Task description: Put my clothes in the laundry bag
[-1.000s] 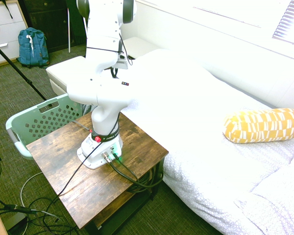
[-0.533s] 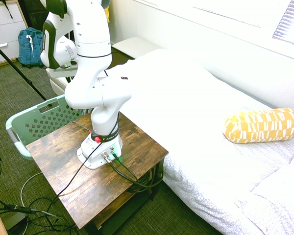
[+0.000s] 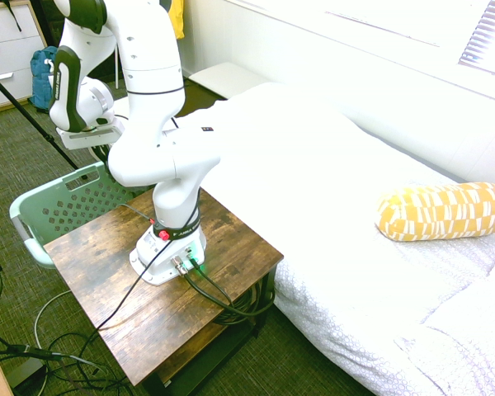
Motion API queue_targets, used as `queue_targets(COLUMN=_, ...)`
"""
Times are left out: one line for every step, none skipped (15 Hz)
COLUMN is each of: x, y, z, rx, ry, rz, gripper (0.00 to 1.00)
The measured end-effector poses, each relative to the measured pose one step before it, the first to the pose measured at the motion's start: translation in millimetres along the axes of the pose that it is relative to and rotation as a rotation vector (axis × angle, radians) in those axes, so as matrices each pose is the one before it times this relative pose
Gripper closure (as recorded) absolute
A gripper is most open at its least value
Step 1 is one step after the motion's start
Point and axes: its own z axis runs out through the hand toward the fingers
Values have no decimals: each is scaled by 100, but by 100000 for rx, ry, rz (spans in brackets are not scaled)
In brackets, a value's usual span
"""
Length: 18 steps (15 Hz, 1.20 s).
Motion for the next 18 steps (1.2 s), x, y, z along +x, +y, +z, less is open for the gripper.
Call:
queue_targets(x=-659, y=-19, z=-55, rx=-115, ry=664, rz=-582, gripper=100)
queue_targets(x=-425, y=-8, z=11, rx=-14, ry=376, rz=-395, gripper=100)
queue_targets(x=-326, y=-10, z=12, rx=18, ry=232, rz=-412, gripper=100)
queue_targets(x=-174, y=-2, z=38, rx=-113, ry=225, rz=-377, gripper=100)
queue_targets(x=-101, y=64, z=110, rx=-785, ry=427, rz=-494, gripper=0)
queue_targets(x=-64, y=126, z=213, rx=-1751, ry=418, rz=-142, gripper=0)
queue_targets(x=-12, y=30, z=198, rx=-1351, ry=432, rz=-45, gripper=0)
queue_targets(x=72, y=-27, z=188, rx=-647, ry=307, rz=77, gripper=0)
queue_targets(x=143, y=12, z=160, rx=-389, ry=133, rz=86, gripper=0)
queue_targets(x=195, y=28, z=112, rx=-179, ry=254, rz=34, gripper=0)
queue_targets(x=180, y=20, z=69, rx=-74, ry=303, rz=-26, gripper=0)
queue_targets(x=115, y=17, z=36, rx=5, ry=342, rz=-206, gripper=0)
queue_targets(x=45, y=28, z=55, rx=-31, ry=385, rz=-351, gripper=0)
queue_targets(x=26, y=23, z=78, rx=-78, ry=311, rz=-122, gripper=0)
queue_targets(x=103, y=19, z=78, rx=-120, ry=123, rz=105, gripper=0)
queue_targets(x=249, y=29, z=78, rx=-45, ry=496, rz=227, gripper=0)
queue_targets(x=531, y=22, z=48, rx=136, ry=954, rz=672, gripper=0)
queue_targets(x=1065, y=-92, z=-153, rx=587, ry=1026, rz=1427, gripper=0)
